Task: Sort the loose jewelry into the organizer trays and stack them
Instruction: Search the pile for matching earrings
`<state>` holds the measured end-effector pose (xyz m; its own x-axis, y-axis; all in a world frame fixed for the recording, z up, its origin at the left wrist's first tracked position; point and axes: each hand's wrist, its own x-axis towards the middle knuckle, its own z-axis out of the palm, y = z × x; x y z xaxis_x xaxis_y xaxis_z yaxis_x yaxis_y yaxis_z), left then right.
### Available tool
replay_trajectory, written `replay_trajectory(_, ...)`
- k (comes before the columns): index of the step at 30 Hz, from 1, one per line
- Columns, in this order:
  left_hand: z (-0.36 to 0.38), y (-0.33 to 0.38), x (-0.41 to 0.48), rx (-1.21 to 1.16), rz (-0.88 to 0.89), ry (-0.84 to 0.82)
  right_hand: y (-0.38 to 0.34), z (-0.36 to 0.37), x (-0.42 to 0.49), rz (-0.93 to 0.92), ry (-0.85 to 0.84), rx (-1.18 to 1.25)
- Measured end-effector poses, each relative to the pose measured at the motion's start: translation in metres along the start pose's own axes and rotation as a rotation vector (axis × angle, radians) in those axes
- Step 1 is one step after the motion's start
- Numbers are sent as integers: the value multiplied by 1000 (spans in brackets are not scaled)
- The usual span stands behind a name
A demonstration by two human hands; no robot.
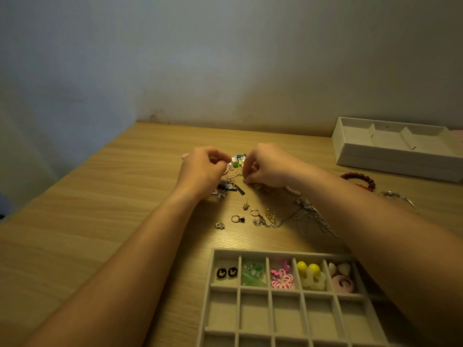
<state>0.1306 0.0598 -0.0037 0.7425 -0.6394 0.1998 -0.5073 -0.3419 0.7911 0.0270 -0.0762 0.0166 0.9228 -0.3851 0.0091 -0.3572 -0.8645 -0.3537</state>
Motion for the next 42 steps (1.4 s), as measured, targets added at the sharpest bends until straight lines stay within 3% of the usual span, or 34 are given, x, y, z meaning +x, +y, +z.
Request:
replay_trajectory(5,-10,6,-9,-118,0,17,11,-16,-15,-2,-26,268)
replay_trajectory(10,-7,16,-21,-185,51,-141,20,-28,-35,27,-46,597)
replay_trajectory(15,-2,22,-28,-260,51,-290,24,-32,-44,52,-56,708)
replay_trajectory(18,-3,27,-32,-426,-27,-371,23,-34,-45,51,-66,748)
replay_trajectory(24,-28,21,-27,-605,-126,-366,20,-36,-46,87,-152,760)
replay_trajectory(29,-40,-4,-19,-114,-80,-119,10,-31,-44,59,-207,447)
replay_trajectory(32,-38,-19,-21,116,-112,-96,4,-25,-41,48,-262,280)
replay_trajectory(37,-34,-22,-27,211,-93,-250,-2,-24,-39,51,-201,127)
replay_trajectory(42,-26,-25,-28,242,-30,-230,6,-27,-26,102,9,133)
